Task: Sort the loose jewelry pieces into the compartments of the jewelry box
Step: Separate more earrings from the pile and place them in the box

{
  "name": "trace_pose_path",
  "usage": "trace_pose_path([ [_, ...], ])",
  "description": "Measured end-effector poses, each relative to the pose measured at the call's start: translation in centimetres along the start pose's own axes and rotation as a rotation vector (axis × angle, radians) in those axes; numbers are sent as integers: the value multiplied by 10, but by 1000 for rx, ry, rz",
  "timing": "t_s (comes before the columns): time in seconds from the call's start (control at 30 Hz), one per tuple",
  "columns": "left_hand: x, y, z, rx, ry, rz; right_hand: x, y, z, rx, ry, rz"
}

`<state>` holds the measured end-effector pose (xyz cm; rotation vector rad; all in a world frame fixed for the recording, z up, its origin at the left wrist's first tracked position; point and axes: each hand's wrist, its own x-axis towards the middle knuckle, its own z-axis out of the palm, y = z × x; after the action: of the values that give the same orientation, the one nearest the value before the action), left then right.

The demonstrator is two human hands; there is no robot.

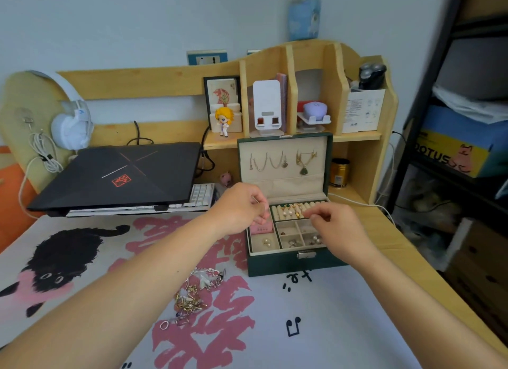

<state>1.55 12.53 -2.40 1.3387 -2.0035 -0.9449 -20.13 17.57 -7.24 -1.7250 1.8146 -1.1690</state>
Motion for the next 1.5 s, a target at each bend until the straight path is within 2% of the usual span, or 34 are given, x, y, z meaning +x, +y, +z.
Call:
trace_pose_path([
  [0.07, 2, -3, 4, 45, -11, -1, -2, 4, -4, -2, 15, -4],
  [0.23, 3, -5, 7, 429, -18, 85, -4, 3, -4, 9, -3, 3],
  [0.47, 7, -5, 8, 672, -177, 54, -6, -3, -1, 13, -33, 13],
  [0.57, 2, -7, 3, 662, -199, 57, -7, -7, -2, 9, -21, 14],
  [0.67, -22, -14, -12, 428, -33, 62, -10, -14, -4, 24, 6, 10],
  [0.77, -71, -47, -39, 208, 379, 49, -20, -30, 9, -2, -3, -48],
  [0.87, -117, -99, -62, 21, 748, -101, -36, -54, 39, -21, -49, -177],
  [0.97, -143, -147, -66, -12, 868, -265, -50, -76, 81, 65, -196, -292],
  [1.07, -145, -183, -55, 0, 825, -290, -60, -80, 125, 25, -310, -348],
  [1.17, -140, -203, -52, 84, 752, -270, -63, -69, 162, -88, -299, -375],
  [1.27, -140, -205, -48, 254, 565, -173, -56, -65, 171, -134, -273, -339],
  [1.37, -132, -201, -47, 453, 413, -168, -36, -73, 178, -157, -255, -319],
  [1.5, -104, -199, -49, 296, 396, -223, -20, -84, 195, -50, -179, -218],
])
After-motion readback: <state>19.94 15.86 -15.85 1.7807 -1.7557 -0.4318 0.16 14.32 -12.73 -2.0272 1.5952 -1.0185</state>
